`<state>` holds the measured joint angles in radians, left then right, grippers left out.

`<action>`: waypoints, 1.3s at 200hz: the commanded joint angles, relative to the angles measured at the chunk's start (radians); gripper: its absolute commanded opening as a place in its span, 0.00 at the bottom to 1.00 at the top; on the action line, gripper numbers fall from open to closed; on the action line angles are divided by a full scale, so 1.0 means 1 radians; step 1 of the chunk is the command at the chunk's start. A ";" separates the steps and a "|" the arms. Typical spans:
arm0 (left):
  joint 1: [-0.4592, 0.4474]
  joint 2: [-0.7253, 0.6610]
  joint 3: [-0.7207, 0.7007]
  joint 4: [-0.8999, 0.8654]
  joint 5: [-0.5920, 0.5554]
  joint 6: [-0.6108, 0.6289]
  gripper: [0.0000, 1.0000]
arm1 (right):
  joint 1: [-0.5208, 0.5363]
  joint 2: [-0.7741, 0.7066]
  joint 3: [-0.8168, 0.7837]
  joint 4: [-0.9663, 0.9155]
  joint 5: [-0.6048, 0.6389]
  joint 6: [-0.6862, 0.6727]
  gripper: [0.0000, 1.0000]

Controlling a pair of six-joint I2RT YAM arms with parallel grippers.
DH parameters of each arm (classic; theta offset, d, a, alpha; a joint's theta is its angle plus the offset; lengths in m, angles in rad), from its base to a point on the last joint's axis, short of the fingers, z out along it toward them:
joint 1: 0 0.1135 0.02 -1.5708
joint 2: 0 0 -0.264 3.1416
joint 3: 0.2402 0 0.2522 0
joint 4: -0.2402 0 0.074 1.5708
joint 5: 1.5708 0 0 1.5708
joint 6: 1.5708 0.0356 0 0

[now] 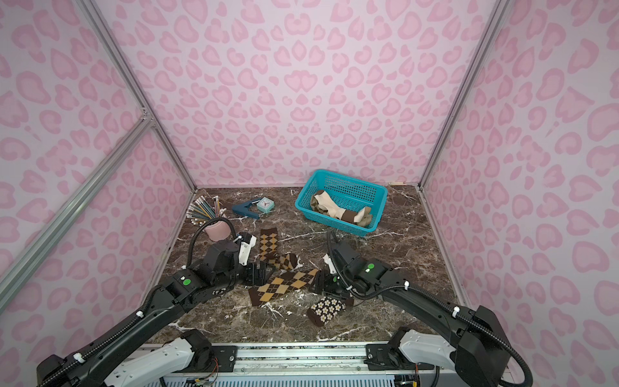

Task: Place the socks together as a pair
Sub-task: Flatten out the sock at the center of the board.

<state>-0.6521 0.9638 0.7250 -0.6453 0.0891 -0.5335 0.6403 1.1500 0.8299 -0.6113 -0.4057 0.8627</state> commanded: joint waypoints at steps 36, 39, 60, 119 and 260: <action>-0.058 0.041 0.009 0.079 -0.033 -0.086 0.93 | -0.197 0.052 -0.070 -0.024 0.030 -0.228 0.33; -0.057 0.041 0.008 0.082 -0.030 -0.093 0.93 | -0.198 0.062 -0.071 -0.018 0.037 -0.235 0.30; -0.058 0.042 -0.001 0.086 -0.036 -0.142 0.95 | -0.201 0.143 -0.080 0.052 0.093 -0.238 0.20; -0.056 0.010 0.028 0.018 -0.113 -0.177 0.99 | -0.313 0.263 -0.168 0.209 0.273 -0.150 0.10; 0.230 0.155 0.036 -0.219 -0.218 -0.196 0.97 | -0.491 -0.231 -0.320 0.198 0.013 -0.088 0.64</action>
<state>-0.4400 1.0325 0.7486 -0.8330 -0.0685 -0.7822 0.1482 0.9707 0.4740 -0.4004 -0.2501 0.8452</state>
